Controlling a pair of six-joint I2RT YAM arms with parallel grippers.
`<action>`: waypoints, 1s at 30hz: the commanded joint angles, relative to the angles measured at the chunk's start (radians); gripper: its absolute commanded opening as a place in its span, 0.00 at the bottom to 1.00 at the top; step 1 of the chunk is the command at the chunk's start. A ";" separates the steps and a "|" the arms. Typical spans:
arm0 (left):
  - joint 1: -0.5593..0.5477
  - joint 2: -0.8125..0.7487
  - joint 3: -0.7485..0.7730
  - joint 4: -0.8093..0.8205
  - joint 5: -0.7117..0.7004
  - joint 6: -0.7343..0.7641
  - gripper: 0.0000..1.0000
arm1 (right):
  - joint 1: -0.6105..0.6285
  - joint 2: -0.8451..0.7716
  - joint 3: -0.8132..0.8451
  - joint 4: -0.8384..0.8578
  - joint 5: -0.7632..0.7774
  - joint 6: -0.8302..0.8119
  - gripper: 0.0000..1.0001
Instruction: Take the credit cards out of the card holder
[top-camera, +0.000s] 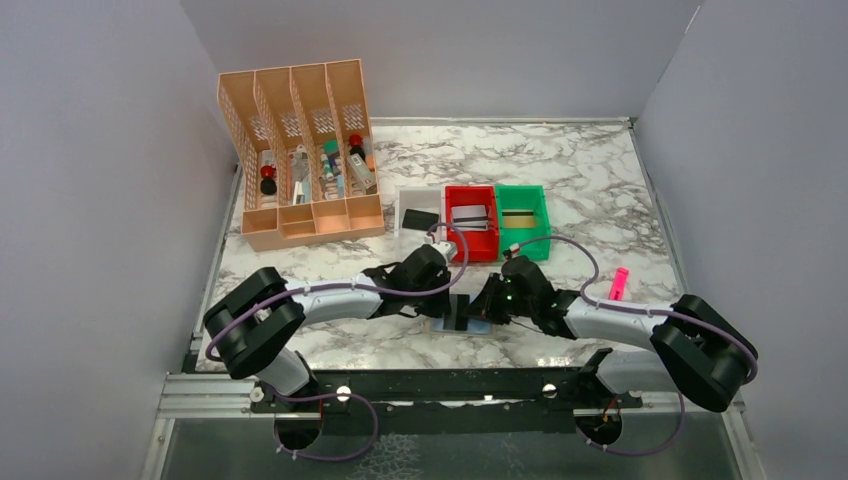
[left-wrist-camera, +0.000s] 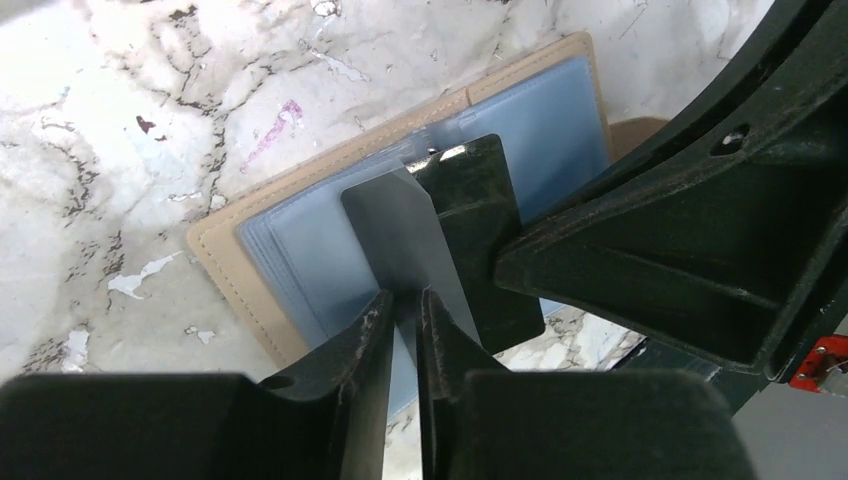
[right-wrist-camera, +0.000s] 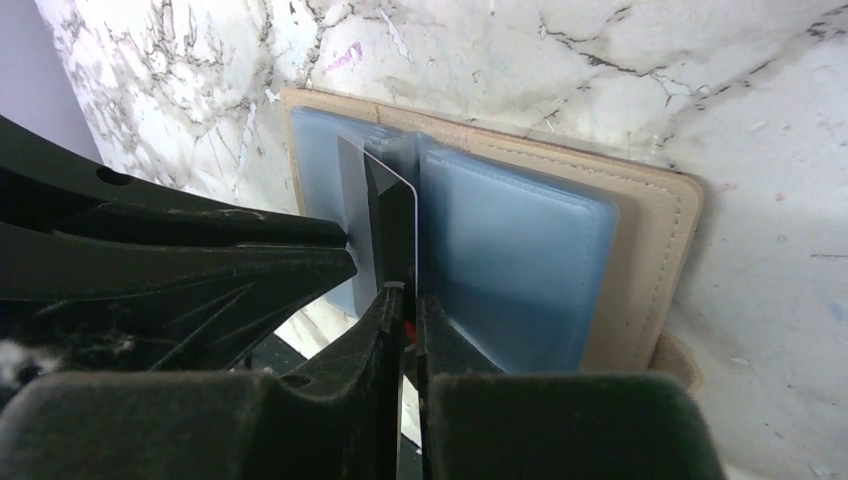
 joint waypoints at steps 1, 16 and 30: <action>-0.017 0.045 -0.028 -0.056 -0.044 0.012 0.17 | -0.006 -0.019 -0.014 0.011 -0.008 0.003 0.15; -0.024 0.024 -0.038 -0.090 -0.093 0.013 0.11 | -0.032 -0.008 -0.088 0.190 -0.092 0.113 0.12; -0.027 0.027 -0.030 -0.109 -0.121 0.017 0.10 | -0.041 -0.097 -0.087 0.050 -0.016 0.070 0.02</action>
